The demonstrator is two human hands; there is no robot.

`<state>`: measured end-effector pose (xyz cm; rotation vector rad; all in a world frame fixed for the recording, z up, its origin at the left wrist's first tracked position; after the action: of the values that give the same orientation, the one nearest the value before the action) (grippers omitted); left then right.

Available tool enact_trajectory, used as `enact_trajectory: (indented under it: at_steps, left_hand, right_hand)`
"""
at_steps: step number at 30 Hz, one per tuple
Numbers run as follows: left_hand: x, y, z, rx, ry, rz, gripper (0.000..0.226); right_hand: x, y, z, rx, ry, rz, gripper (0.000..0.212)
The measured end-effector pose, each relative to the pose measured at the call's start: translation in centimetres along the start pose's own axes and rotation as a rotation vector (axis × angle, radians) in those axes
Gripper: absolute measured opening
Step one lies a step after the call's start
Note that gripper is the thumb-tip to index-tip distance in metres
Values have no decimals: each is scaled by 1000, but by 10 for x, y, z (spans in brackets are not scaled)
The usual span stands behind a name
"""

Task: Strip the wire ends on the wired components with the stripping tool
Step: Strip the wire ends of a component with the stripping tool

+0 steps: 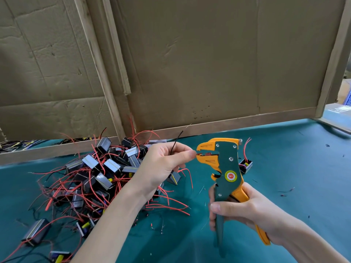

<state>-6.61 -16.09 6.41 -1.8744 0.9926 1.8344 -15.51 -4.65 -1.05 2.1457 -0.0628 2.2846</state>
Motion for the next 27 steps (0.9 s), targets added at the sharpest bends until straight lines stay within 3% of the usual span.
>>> enact_trajectory:
  at_steps: [4, 9, 12, 14, 18, 27]
  left_hand:
    - [-5, -3, 0, 63, 48, 14, 13]
    - [7, -1, 3, 91, -92, -67, 22]
    - [13, 1, 5, 63, -141, -71, 30]
    - [11, 2, -1, 35, -31, -28, 32]
    - [-5, 0, -7, 48, 188, 107, 28]
    - [-12, -3, 1, 105, 129, 135, 14]
  right_hand:
    - [-3, -1, 4, -36, -46, 27, 27]
    - [-17, 2, -11, -275, -18, 48, 42]
    - [-9, 6, 1, -103, 163, -16, 34]
    - [-3, 7, 4, -31, 244, -42, 38]
    - [-4, 7, -1, -20, 204, -31, 34]
    - [-5, 4, 4, 43, 120, -20, 35]
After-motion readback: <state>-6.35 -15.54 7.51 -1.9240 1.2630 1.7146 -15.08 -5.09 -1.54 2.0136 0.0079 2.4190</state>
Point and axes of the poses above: each hand's wrist, its own y-axis towards the middle knuckle, its own z-axis out of the palm, x = y × z, the point moved 9 cm from there along y, towards the middle knuckle, and after that the axes turned 4 degrees about -y, right-handed, at the moved point
